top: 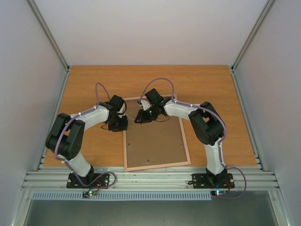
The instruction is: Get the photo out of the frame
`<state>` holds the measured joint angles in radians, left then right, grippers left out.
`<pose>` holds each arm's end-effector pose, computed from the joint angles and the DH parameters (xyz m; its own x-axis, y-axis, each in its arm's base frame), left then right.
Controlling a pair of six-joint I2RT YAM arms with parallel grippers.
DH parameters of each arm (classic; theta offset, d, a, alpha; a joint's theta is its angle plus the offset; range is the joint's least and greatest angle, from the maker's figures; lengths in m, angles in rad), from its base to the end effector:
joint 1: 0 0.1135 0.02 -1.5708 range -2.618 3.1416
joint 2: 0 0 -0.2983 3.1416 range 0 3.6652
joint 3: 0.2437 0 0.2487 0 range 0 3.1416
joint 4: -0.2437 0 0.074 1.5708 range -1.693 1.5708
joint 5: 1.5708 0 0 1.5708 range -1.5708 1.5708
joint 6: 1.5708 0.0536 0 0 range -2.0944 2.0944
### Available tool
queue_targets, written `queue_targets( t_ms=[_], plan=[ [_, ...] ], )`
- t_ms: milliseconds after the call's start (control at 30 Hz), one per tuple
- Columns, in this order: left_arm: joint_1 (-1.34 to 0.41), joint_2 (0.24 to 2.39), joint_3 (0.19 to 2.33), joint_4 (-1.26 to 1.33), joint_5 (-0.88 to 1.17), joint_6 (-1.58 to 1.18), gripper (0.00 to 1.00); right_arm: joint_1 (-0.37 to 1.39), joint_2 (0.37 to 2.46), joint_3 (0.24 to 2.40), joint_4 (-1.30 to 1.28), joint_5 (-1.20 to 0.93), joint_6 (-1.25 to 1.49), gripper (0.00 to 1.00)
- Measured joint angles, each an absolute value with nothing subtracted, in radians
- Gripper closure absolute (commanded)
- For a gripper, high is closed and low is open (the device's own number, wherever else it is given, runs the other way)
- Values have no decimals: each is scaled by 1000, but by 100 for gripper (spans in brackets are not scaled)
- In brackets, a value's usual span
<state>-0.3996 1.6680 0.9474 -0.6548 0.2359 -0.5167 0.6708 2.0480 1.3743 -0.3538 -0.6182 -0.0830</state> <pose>0.2663 -0.1261 0.1725 -0.9932 -0.1019 -0.0555 -0.0812 0.9520 -0.2953 0.3284 0.3003 0.1741 -0.6068 -0.5677 -0.5563 -0.7943 0.4064 0.4515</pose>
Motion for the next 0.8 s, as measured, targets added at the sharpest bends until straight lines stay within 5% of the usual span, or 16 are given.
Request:
queue_targets(
  t_ms=[800],
  plan=[
    [-400,1647,917,-617,241,-525,90,649,2052,1351,-268,-608,-21,99]
  ],
)
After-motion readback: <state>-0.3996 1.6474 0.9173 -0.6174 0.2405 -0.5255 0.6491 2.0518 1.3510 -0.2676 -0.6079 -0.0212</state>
